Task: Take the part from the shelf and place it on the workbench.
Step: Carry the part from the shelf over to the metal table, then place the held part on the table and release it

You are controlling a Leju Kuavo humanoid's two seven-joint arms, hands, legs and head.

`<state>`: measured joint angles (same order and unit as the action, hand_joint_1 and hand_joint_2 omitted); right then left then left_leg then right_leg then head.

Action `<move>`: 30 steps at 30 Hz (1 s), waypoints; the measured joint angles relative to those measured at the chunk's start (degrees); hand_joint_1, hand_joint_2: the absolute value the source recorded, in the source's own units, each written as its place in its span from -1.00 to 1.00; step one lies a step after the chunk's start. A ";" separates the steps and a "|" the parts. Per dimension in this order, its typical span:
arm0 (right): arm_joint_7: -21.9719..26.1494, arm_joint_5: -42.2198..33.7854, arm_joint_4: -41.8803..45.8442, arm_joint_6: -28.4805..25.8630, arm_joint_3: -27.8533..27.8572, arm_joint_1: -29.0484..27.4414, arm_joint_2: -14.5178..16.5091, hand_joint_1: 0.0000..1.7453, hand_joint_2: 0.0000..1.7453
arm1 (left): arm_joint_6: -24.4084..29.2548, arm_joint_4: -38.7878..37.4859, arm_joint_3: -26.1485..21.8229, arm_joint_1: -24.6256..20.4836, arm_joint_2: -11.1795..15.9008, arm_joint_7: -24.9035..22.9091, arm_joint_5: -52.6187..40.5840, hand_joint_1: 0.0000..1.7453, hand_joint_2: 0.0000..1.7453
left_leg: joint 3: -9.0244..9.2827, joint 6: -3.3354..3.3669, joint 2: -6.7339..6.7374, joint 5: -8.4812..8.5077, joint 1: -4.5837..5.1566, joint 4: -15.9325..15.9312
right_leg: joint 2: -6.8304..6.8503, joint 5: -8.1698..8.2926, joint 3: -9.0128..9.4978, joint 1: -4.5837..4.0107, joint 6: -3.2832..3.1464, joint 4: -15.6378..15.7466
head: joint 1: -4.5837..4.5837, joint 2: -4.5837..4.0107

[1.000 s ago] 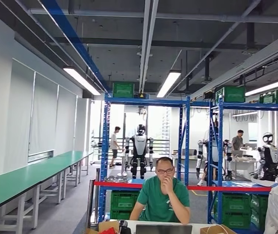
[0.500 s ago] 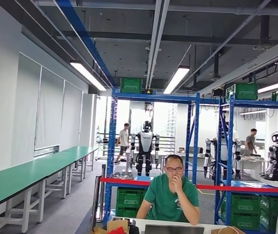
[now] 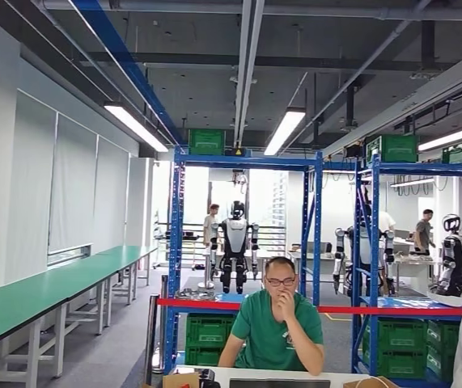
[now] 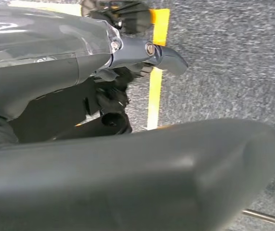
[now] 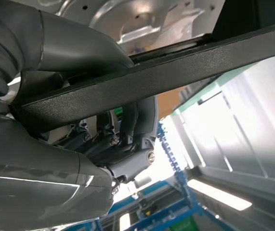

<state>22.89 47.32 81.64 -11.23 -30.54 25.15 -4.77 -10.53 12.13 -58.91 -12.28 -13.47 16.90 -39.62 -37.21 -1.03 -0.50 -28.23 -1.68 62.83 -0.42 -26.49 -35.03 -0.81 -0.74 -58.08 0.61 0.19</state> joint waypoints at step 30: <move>-3.16 4.31 -13.36 -1.86 12.45 6.04 -6.19 1.00 1.00 | -0.33 0.01 0.81 -0.19 -0.11 0.02 -0.49 -1.00 1.00 | -0.85 1.42 -0.06 -0.54 0.71 2.35 | 0.17 -0.02 -0.51 0.07 0.10 -0.39 | -0.04 -0.05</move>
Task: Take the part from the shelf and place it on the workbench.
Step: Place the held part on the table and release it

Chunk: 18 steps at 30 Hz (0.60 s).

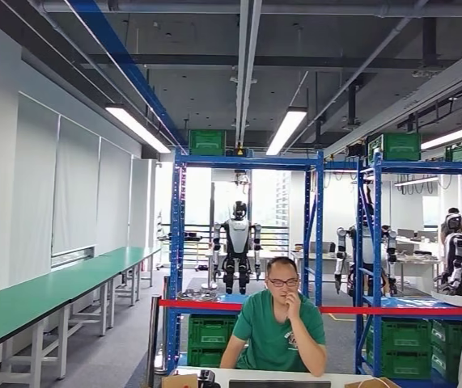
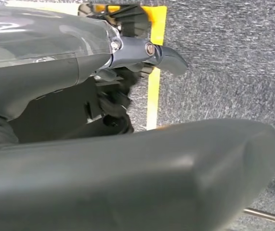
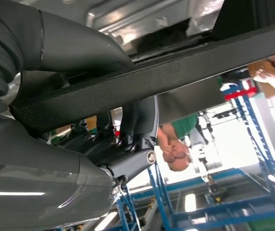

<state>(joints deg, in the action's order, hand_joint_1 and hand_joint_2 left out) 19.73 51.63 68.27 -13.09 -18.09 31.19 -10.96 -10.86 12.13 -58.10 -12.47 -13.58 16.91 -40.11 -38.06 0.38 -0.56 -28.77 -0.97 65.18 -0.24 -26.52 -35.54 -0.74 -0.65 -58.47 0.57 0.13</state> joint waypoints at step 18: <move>0.64 0.64 -3.07 0.18 1.11 -1.48 -0.41 1.00 1.00 | -0.10 0.00 0.16 -0.35 0.07 0.43 -0.52 -1.00 1.00 | 2.58 0.19 -0.13 0.85 -0.32 -5.04 | -0.13 -0.57 -0.35 1.42 2.86 -1.04 | -0.03 0.01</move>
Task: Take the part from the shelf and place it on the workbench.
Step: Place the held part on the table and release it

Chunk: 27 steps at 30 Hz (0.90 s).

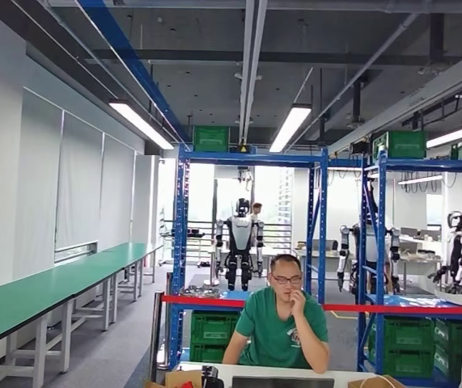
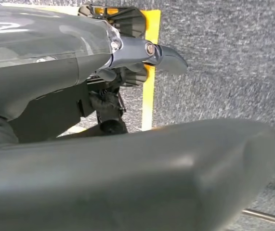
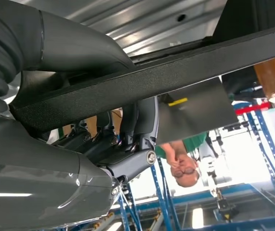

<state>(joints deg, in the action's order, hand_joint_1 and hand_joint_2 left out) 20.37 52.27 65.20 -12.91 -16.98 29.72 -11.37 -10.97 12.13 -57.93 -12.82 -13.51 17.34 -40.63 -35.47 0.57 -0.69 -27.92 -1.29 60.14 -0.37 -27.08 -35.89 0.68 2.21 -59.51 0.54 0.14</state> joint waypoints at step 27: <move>0.16 -0.01 -0.40 0.08 0.50 -0.67 -0.28 -1.00 -1.00 | 0.03 0.00 0.03 0.10 -0.08 -0.08 0.25 -1.00 -1.00 | 0.06 1.14 0.13 0.14 0.35 0.17 | 0.12 -2.42 -3.26 0.20 0.38 -7.70 | -0.03 -0.01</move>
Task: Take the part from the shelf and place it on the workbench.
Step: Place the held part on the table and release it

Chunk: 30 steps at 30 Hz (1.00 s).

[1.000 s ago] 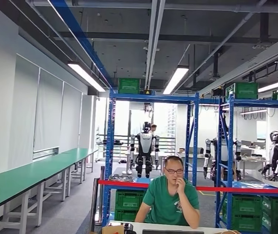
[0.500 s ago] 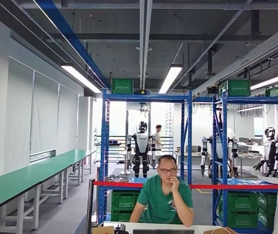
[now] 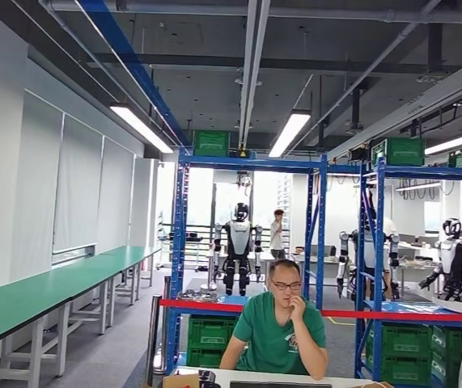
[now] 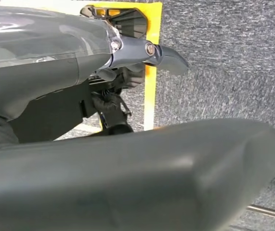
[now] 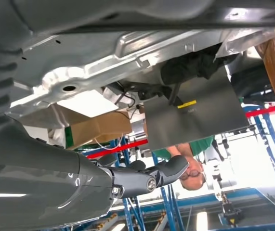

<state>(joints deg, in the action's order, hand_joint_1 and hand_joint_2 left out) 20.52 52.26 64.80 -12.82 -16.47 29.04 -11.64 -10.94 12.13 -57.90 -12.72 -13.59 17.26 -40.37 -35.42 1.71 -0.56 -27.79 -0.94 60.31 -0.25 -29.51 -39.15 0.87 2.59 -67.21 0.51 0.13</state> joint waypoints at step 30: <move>0.22 0.13 3.06 -0.03 1.20 -1.75 -0.04 -1.00 -1.00 | 1.17 0.00 0.00 0.16 0.10 -0.85 -0.53 -1.00 -1.00 | 0.45 0.09 -0.01 -0.14 0.08 -0.24 | 0.03 -0.93 -0.69 -0.33 -0.21 -2.02 | -0.03 0.00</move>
<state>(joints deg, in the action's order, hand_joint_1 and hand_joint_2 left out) 20.74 52.39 67.86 -12.85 -15.28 27.29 -11.69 -9.77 12.13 -57.90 -12.56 -13.49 16.41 -40.90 -34.97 1.80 -0.57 -27.93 -0.86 60.07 -0.23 -30.44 -39.84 0.54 2.38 -69.23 0.48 0.13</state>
